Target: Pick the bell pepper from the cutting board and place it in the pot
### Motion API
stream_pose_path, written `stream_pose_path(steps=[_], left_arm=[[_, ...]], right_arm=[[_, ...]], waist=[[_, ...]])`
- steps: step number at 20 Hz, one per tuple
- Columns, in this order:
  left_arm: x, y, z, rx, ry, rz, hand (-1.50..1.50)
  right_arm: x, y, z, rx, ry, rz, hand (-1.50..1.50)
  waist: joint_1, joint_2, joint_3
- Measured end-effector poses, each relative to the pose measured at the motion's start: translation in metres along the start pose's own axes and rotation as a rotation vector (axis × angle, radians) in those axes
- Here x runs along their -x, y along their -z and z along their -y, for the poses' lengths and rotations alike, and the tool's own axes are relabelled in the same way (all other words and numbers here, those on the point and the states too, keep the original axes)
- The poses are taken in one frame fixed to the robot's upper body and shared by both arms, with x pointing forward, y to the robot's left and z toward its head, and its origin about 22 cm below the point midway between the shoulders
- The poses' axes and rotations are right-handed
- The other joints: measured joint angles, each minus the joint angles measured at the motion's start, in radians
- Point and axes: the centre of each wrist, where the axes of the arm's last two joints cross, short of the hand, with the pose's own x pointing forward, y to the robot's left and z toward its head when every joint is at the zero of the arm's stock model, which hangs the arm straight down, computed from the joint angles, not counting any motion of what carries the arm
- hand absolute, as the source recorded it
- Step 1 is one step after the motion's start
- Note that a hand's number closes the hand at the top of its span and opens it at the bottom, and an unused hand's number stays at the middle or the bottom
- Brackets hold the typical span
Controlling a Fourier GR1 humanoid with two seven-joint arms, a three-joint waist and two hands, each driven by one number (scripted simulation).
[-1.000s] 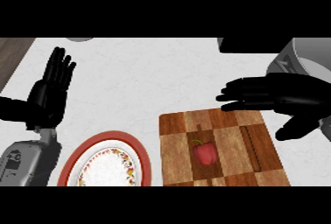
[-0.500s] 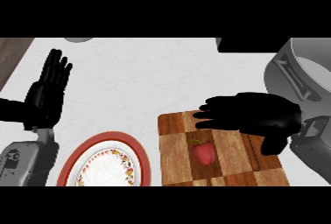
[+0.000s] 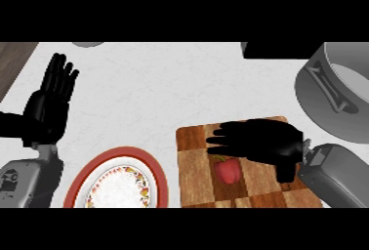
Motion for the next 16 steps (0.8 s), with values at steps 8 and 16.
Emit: stream_pose_path(steps=[8, 16], left_arm=[[0.004, 0.000, 0.001, 0.010, 0.001, -0.005, 0.00], [0.007, -0.004, 0.000, -0.003, 0.002, -0.001, 0.00]], right_arm=[[-0.003, 0.012, -0.022, 0.028, -0.005, 0.043, -1.50], [-0.008, 0.034, -0.041, 0.030, -0.061, -0.037, -1.50]], waist=[[-0.002, 0.000, 0.000], [-0.001, 0.000, 0.000]])
